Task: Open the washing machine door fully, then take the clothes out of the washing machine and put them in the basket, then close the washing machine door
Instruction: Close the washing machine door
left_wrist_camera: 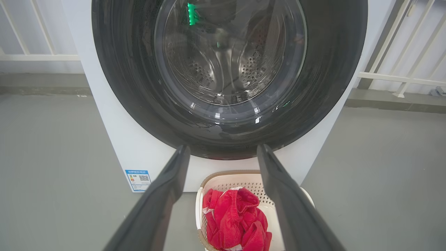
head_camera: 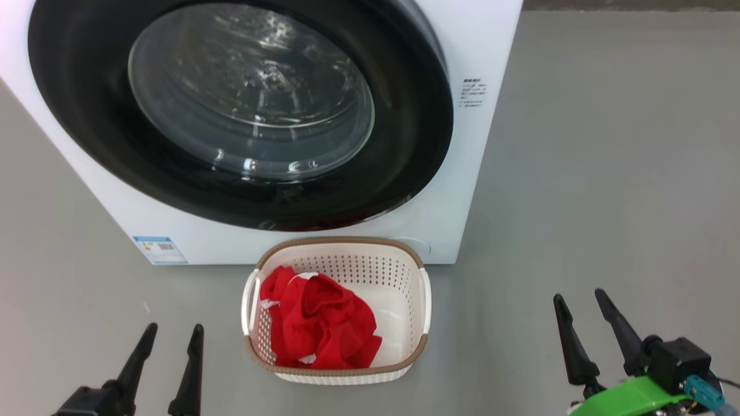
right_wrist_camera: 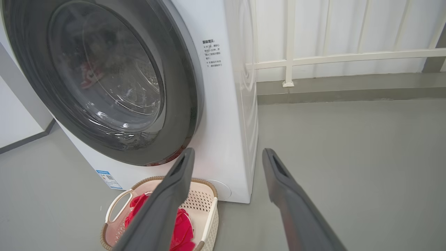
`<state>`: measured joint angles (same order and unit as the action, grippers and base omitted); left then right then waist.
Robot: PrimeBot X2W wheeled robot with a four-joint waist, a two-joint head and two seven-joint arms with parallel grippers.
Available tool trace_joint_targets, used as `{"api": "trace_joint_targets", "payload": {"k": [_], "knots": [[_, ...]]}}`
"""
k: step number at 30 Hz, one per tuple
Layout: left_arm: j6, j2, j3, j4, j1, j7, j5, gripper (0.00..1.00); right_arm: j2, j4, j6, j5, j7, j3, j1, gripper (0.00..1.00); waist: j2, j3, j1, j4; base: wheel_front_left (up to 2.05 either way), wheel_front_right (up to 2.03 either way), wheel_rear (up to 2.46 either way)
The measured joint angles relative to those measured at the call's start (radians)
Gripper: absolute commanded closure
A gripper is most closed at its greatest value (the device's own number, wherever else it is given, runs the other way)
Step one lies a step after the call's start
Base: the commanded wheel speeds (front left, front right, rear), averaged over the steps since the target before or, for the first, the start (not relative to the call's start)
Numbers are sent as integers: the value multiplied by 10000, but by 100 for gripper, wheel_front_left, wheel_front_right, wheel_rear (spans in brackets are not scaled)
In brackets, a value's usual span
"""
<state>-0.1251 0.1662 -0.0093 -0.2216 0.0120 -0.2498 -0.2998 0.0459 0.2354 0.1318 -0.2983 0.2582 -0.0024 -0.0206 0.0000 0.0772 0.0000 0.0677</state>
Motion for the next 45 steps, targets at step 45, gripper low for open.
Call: {"api": "trace_joint_targets", "payload": {"k": [45], "knots": [[0, -2, 203, 249, -910, 0, 169, 0, -82, -533, 0, 0, 0, -516, -1429, 0, 0, -638, 0, -440, 0, 0, 0]]}}
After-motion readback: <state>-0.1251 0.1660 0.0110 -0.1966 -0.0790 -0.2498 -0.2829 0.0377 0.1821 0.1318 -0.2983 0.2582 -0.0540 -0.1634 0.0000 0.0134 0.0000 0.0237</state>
